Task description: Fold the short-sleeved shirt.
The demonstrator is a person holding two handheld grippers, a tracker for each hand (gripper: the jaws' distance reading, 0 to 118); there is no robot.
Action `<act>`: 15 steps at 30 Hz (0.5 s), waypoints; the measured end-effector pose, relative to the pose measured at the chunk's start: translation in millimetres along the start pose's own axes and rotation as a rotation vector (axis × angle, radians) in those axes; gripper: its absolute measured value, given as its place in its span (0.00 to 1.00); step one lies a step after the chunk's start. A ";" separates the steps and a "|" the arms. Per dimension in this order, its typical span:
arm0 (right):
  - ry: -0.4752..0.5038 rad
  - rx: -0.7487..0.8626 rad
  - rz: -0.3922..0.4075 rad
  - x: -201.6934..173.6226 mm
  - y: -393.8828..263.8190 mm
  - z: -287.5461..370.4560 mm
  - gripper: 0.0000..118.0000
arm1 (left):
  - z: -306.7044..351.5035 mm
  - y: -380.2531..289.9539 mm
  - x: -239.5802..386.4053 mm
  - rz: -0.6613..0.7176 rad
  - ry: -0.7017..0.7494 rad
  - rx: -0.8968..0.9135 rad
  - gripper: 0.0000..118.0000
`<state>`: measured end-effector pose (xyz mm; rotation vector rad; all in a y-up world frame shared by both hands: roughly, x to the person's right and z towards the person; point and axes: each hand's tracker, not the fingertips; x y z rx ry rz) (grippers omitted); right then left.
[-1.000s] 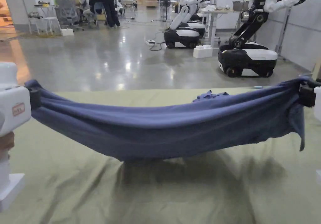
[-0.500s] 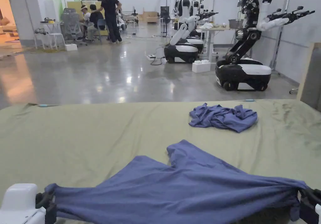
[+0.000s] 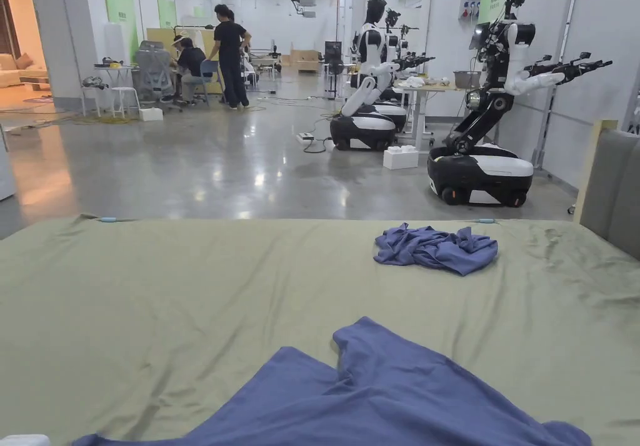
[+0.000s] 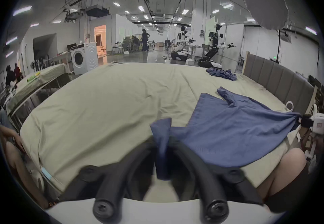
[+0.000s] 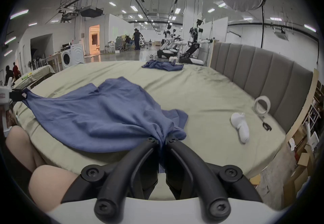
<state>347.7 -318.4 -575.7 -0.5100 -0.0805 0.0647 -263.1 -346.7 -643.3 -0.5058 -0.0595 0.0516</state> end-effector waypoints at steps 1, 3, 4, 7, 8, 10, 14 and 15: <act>0.008 -0.017 -0.011 1.1 -3.2 -2.9 0.14 | 1.4 -3.2 1.4 -0.004 0.036 0.015 0.77; -0.010 -0.014 -0.007 3.1 -9.8 -6.5 0.88 | 0.6 -5.7 -1.3 0.022 0.068 0.011 1.00; -0.040 -0.005 -0.006 7.7 -12.8 -9.5 1.00 | 8.0 -8.4 -4.9 0.075 0.056 -0.004 1.00; 0.022 0.127 -0.071 15.4 -11.1 7.4 1.00 | 9.6 1.7 -13.8 0.102 0.064 0.061 1.00; 0.005 0.137 -0.062 11.3 -5.2 18.9 1.00 | 14.4 4.1 -15.3 0.107 0.073 0.072 1.00; -0.042 0.188 -0.021 4.6 0.7 36.4 0.94 | 47.5 3.5 -7.3 0.099 0.099 0.115 0.86; 0.007 0.254 0.065 -19.4 -0.9 55.7 0.02 | 87.8 -0.9 7.4 0.050 0.074 0.162 0.00; -0.054 0.246 0.088 -32.6 4.3 62.8 0.02 | 91.9 -5.9 10.3 0.035 0.078 0.175 0.00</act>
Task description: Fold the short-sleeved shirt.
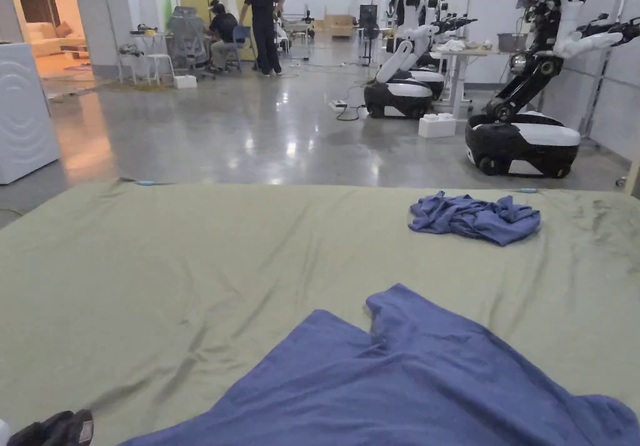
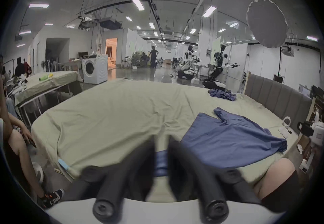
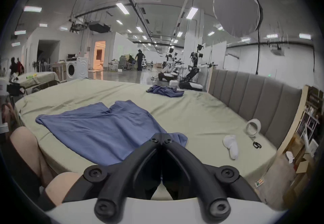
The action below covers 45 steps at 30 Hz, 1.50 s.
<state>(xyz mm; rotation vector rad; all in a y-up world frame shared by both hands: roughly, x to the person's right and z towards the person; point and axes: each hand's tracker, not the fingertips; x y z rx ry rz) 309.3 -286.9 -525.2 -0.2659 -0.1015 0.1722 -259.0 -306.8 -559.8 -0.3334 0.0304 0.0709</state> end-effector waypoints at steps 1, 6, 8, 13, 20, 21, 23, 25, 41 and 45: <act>0.025 0.009 -0.017 -10.0 8.9 7.9 0.02 | 0.6 -4.0 0.6 0.002 -0.001 0.003 0.00; 0.163 0.029 0.047 -38.7 16.8 14.9 0.02 | -25.8 -21.4 1.6 -0.043 -0.025 -0.177 0.00; 0.194 0.034 0.022 -43.6 20.4 12.2 0.02 | -55.1 -30.4 -7.0 -0.007 -0.054 -0.249 0.02; 0.209 0.057 0.015 -56.5 25.9 8.7 0.02 | -129.9 -44.8 -20.8 0.042 0.005 -0.378 1.00; 0.193 0.040 0.001 -56.1 29.3 -0.1 0.02 | -149.0 -60.8 -21.6 0.080 0.172 -0.408 0.43; 0.193 0.033 -0.002 -55.3 29.7 -2.9 0.02 | -143.8 -61.7 -20.2 0.064 0.118 -0.384 0.09; 0.204 0.012 -0.020 -55.3 29.9 -12.0 0.02 | -135.4 -60.2 -14.2 0.083 0.056 -0.374 0.02; 0.214 -0.006 -0.027 -54.2 34.0 -27.7 0.02 | -126.5 -57.3 -7.5 0.040 0.068 -0.358 0.02; 0.241 -0.578 0.037 -67.5 45.3 -419.6 0.97 | -94.5 -4.8 11.7 0.016 -0.031 -0.241 0.02; 0.320 -0.670 0.033 -77.2 16.2 -436.5 0.57 | -102.3 1.4 17.3 0.013 -0.042 -0.249 0.02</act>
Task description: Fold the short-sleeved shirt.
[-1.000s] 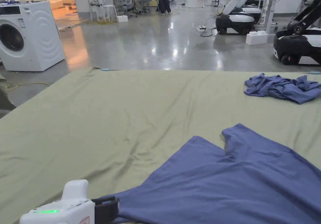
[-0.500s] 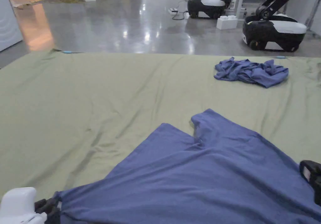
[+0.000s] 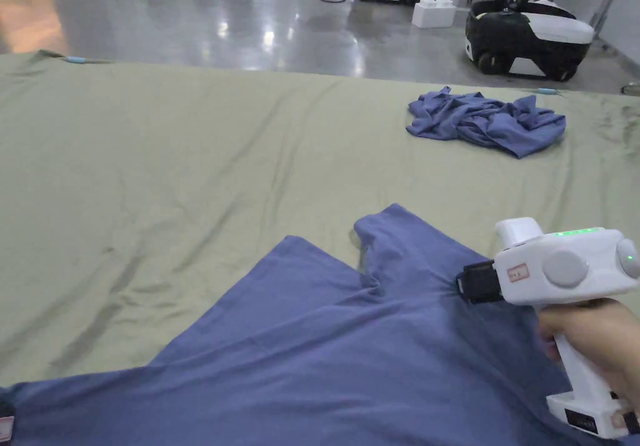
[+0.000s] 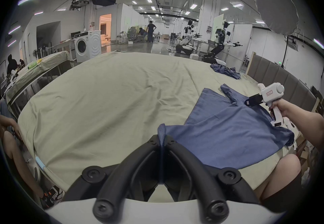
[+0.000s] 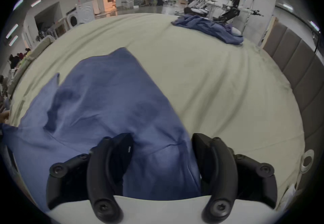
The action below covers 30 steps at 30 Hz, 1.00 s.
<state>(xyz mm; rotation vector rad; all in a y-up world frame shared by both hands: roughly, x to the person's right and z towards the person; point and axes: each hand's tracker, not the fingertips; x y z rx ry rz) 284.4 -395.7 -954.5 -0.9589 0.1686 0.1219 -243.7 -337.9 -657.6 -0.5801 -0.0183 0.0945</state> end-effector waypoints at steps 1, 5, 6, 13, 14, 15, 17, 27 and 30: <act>-0.032 0.077 -0.004 -0.6 -0.8 7.8 0.25 | -2.0 2.1 1.1 -0.010 -0.004 0.002 0.02; -0.054 0.238 0.002 -7.0 -8.2 57.2 0.04 | 0.9 10.7 6.6 -0.017 -0.023 0.023 0.02; -0.039 0.286 0.000 -9.5 -11.3 75.8 0.04 | 4.0 14.7 8.4 -0.015 -0.033 0.035 0.02; -0.108 0.526 0.050 -24.8 -7.7 227.6 0.04 | 41.3 92.2 10.3 0.015 -0.122 0.200 0.02; -0.115 0.561 0.050 -24.0 -4.0 252.4 0.04 | 46.5 111.5 10.4 0.014 -0.133 0.233 0.02; -0.144 0.605 0.040 -22.6 0.0 274.7 0.04 | 49.4 130.5 10.9 0.005 -0.143 0.253 0.02; -0.185 0.681 0.045 -15.8 15.9 320.6 0.04 | 52.6 170.8 10.8 -0.023 -0.109 0.316 0.02; -0.373 0.934 -0.080 16.0 118.4 417.9 0.04 | 34.3 336.5 36.4 -0.078 0.060 0.554 0.02; -0.389 0.958 -0.057 15.1 160.7 419.1 0.04 | 22.1 384.6 37.5 -0.020 0.090 0.574 0.02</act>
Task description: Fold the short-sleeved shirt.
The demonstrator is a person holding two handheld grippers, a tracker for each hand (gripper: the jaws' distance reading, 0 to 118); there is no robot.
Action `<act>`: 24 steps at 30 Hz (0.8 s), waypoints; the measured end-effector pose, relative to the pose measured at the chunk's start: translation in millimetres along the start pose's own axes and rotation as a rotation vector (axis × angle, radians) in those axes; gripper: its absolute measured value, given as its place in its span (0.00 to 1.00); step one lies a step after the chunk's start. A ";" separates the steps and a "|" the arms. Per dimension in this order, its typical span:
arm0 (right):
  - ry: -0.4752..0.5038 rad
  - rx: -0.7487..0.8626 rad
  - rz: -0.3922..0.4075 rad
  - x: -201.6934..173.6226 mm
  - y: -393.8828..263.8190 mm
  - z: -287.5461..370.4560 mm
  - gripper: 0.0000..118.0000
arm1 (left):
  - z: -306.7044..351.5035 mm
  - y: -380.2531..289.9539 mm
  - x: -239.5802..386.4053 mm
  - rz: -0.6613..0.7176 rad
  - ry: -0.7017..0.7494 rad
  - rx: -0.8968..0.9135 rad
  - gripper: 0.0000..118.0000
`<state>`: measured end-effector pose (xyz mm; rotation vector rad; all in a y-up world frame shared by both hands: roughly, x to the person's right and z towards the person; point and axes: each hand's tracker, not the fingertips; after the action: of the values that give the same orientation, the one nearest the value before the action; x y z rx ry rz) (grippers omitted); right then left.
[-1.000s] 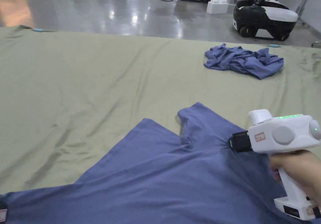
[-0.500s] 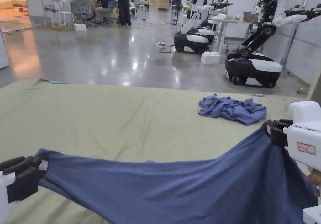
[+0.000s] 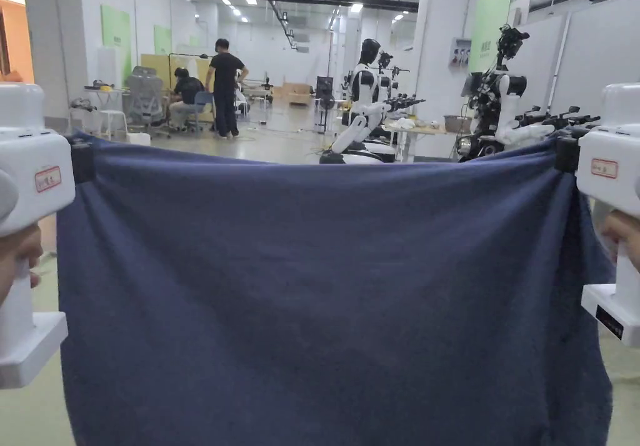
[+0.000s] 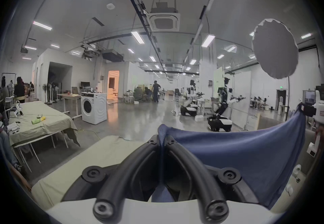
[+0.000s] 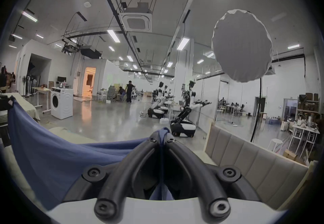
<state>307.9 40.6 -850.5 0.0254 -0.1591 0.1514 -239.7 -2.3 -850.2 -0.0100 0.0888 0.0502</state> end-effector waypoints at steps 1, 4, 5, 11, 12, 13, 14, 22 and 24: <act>0.001 0.018 -0.007 -1.4 6.6 -8.2 0.04 | -10.6 9.0 0.7 -0.014 0.009 0.013 0.02; -0.004 0.063 -0.022 -10.3 25.8 -39.8 0.04 | -45.7 32.5 5.9 -0.064 0.063 0.053 0.02; -0.023 0.080 -0.005 -13.6 31.0 -52.9 0.04 | -58.2 39.9 6.9 -0.063 0.058 0.051 0.02; -0.034 0.145 -0.047 -24.8 60.5 -119.7 0.04 | -125.3 60.0 18.3 -0.123 0.097 0.100 0.02; -0.036 0.154 -0.058 -26.0 63.3 -127.8 0.04 | -134.0 58.9 18.2 -0.107 0.099 0.106 0.02; -0.032 0.167 -0.067 -26.7 64.7 -135.0 0.04 | -142.4 58.5 17.9 -0.099 0.097 0.101 0.02; -0.031 0.179 -0.063 -28.9 66.5 -143.9 0.04 | -153.3 56.3 17.5 -0.094 0.092 0.100 0.02; -0.026 0.220 -0.003 -35.7 43.0 -215.5 0.04 | -225.4 23.3 29.0 -0.148 0.116 0.096 0.02; -0.032 0.156 0.072 -40.2 23.4 -236.2 0.04 | -240.7 5.1 28.0 -0.135 0.086 0.025 0.02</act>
<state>301.9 66.6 -1089.8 0.1778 -0.1800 0.2353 -233.3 1.3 -1092.5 0.0066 0.1750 -0.0866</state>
